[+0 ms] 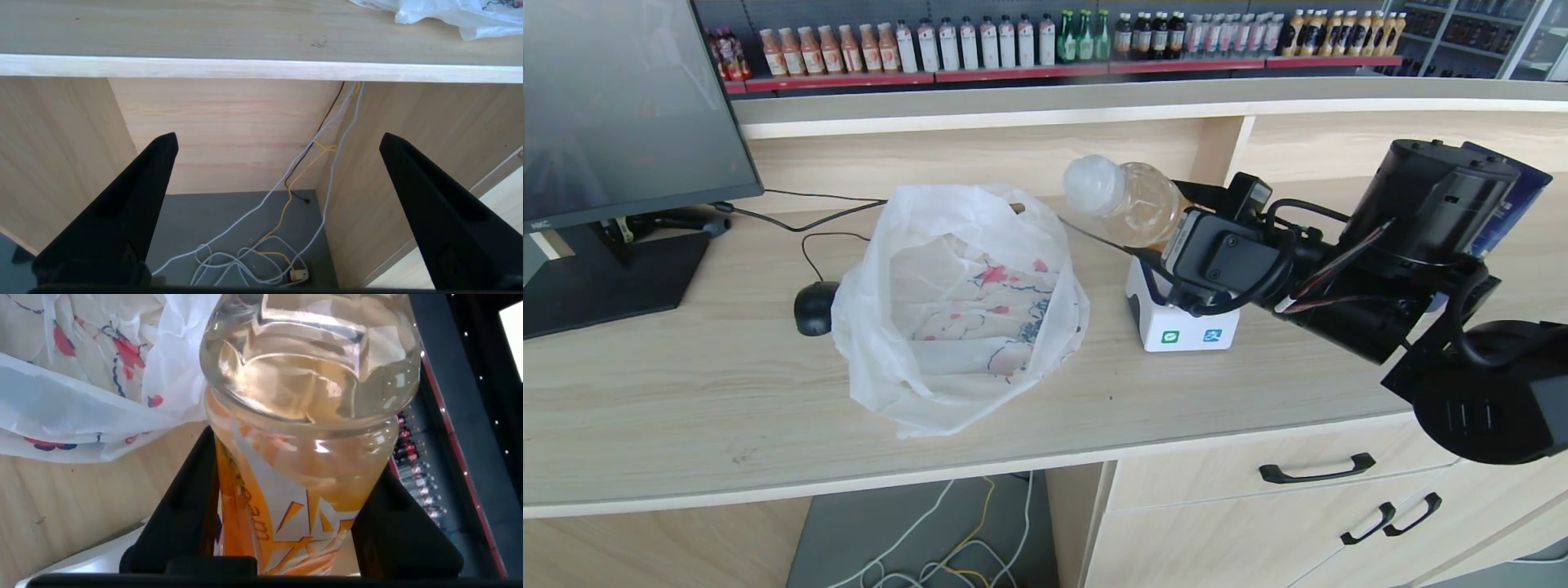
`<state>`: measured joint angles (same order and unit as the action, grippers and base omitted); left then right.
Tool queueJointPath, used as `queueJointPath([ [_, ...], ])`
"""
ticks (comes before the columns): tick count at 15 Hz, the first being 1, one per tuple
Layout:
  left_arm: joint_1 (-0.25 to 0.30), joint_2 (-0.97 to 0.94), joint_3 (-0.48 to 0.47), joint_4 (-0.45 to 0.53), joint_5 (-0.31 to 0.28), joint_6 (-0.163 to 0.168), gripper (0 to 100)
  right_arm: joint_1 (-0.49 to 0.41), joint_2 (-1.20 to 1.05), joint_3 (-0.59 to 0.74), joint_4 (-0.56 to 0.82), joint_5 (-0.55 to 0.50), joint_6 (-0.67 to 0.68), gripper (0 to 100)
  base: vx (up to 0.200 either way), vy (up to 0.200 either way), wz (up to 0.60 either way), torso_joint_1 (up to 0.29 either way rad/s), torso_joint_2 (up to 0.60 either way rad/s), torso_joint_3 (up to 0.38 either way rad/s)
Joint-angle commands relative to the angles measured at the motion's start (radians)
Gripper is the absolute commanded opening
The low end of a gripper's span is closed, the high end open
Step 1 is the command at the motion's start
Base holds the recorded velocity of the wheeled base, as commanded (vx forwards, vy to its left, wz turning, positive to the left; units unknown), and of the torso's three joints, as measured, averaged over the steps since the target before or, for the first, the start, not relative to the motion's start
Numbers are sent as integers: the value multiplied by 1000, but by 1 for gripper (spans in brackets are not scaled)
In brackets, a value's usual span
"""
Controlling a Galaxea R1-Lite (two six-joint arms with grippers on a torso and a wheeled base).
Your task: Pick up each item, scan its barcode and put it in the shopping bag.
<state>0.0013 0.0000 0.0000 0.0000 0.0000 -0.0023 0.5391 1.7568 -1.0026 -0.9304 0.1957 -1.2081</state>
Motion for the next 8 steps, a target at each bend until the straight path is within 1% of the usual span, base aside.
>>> queueJointPath([
  [1,0,0,0,0,0,-1,100,-1,-2,4,-1,1,-4,0,0,0,0,0,0,0],
  [8,0,0,0,2,0,-1,100,2,-14,33,-2,2,-13,0,0,0,0,0,0,0],
])
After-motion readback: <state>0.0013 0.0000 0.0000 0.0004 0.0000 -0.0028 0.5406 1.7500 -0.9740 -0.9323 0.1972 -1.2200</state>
